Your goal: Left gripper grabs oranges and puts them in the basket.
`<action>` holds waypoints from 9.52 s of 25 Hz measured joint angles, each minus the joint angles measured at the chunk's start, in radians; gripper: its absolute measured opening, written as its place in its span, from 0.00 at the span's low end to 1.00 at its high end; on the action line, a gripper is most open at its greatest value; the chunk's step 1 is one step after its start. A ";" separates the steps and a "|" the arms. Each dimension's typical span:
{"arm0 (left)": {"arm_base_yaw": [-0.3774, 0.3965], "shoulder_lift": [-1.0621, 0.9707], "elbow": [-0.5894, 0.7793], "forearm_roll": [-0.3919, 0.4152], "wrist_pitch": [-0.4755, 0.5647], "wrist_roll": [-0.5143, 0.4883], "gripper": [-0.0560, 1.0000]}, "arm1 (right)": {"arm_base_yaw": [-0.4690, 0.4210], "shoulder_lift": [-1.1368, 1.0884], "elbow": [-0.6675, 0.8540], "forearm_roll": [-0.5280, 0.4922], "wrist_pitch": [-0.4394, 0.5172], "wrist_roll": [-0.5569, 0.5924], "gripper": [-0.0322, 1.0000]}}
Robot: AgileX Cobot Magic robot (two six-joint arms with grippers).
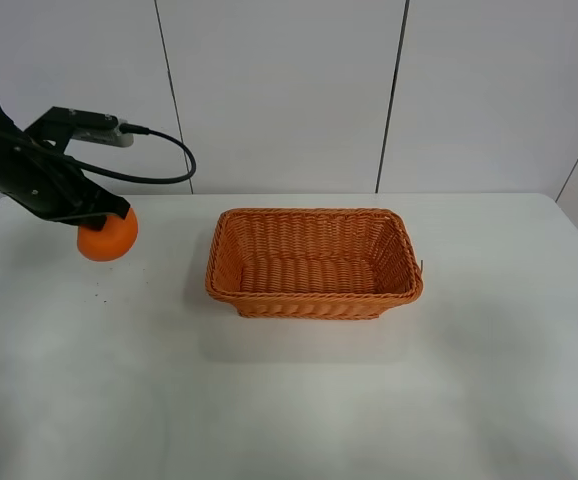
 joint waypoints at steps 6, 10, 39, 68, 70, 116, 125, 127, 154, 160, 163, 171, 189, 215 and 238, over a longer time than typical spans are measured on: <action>-0.132 -0.108 -0.021 -0.008 0.039 -0.032 0.17 | 0.000 0.000 0.000 0.000 0.000 0.000 0.70; -0.235 -0.064 -0.085 -0.027 0.049 -0.043 0.17 | 0.000 0.000 0.000 0.000 0.000 0.000 0.70; -0.454 0.619 -0.662 -0.092 0.091 -0.094 0.17 | 0.000 0.000 0.000 0.000 0.000 0.000 0.70; -0.454 0.674 -0.671 -0.098 0.111 -0.067 0.89 | 0.000 0.000 0.000 0.000 0.000 0.000 0.70; -0.454 0.676 -0.671 -0.098 0.124 -0.067 0.90 | 0.000 0.000 0.000 0.000 0.000 0.000 0.70; 0.055 0.307 -0.794 0.131 0.386 -0.085 0.90 | 0.000 0.000 0.000 0.000 0.000 0.000 0.70; 0.174 0.307 -0.794 0.134 0.425 -0.071 0.89 | 0.000 0.000 0.000 0.000 0.000 0.000 0.70; 0.174 0.307 -0.794 0.132 0.432 -0.071 0.89 | 0.000 0.000 0.000 0.000 0.000 0.000 0.70; 0.174 -0.509 0.005 0.211 0.211 -0.082 0.90 | 0.000 0.000 0.000 0.000 0.000 0.000 0.70; 0.174 -0.728 0.165 0.215 0.193 -0.101 0.90 | 0.000 0.000 0.000 0.000 0.000 0.000 0.70; 0.174 -0.824 0.223 0.215 0.166 -0.112 0.90 | 0.000 0.000 0.000 0.000 0.000 0.000 0.70; 0.174 -1.067 0.360 0.215 0.183 -0.141 0.90 | 0.000 0.000 0.000 0.000 0.000 0.000 0.70; 0.174 -1.533 0.479 0.213 0.320 -0.154 0.89 | 0.000 0.000 0.000 0.000 0.000 0.000 0.70; 0.174 -1.595 0.522 0.135 0.486 -0.235 0.86 | 0.000 0.000 0.000 0.000 0.000 0.000 0.70; 0.174 -1.595 0.616 0.133 0.539 -0.240 0.83 | 0.000 0.000 0.000 0.000 0.000 0.000 0.70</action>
